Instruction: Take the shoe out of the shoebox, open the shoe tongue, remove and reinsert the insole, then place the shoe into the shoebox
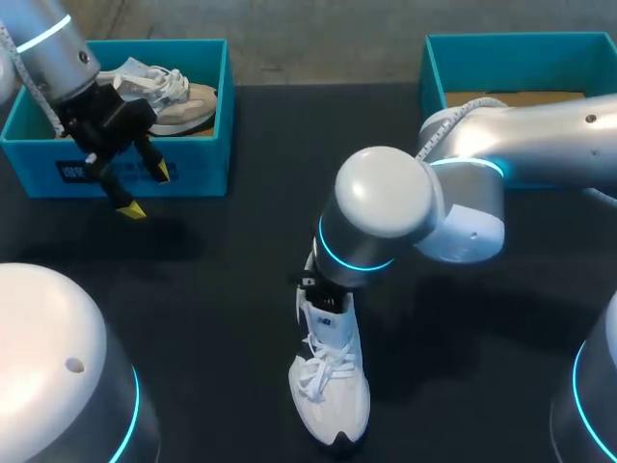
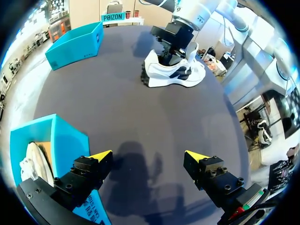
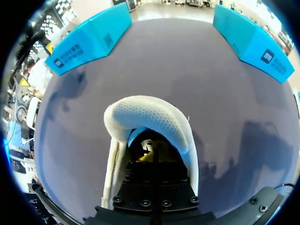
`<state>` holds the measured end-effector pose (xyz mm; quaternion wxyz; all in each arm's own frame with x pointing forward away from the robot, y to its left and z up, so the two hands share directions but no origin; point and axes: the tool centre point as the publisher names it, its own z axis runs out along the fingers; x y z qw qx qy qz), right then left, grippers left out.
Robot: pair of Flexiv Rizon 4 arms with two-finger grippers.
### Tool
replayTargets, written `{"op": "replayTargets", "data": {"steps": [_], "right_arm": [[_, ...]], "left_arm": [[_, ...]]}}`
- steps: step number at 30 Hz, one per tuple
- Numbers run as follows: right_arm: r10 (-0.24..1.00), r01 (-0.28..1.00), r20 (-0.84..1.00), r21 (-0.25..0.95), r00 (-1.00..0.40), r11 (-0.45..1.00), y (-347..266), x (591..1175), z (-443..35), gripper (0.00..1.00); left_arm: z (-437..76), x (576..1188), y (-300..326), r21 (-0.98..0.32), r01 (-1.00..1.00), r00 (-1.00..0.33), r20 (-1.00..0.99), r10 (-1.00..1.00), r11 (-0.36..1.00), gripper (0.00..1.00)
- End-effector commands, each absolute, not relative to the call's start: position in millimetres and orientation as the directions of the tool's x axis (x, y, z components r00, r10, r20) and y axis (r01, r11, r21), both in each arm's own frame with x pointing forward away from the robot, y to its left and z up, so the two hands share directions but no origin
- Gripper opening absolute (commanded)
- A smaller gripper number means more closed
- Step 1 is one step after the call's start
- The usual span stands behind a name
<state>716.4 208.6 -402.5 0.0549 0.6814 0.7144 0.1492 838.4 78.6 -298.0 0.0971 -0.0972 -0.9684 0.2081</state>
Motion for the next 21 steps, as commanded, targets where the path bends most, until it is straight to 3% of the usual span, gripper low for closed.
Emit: {"op": "replayTargets", "data": {"steps": [1, 12, 21], "right_arm": [[0.993, 0.961, 0.111, 0.278, -0.045, 0.013, 212.2, 711.6, -407.6, 0.00], [0.999, 0.974, 0.054, 0.228, 0.004, -0.017, 206.6, 689.9, -400.4, 0.00], [0.999, 0.930, 0.042, 0.367, -0.021, 0.004, 209.4, 693.0, -371.8, 0.00]], "left_arm": [[-298.1, 840.2, 79.7, -0.424, 0.151, -0.960, 0.151, 0.234, 0.893, 1.00], [-298.0, 841.0, 80.0, -0.429, 0.154, -0.958, 0.156, 0.240, 0.890, 1.00], [-297.7, 839.0, 76.9, -0.434, 0.161, -0.956, 0.154, 0.249, 0.887, 1.00]]}}
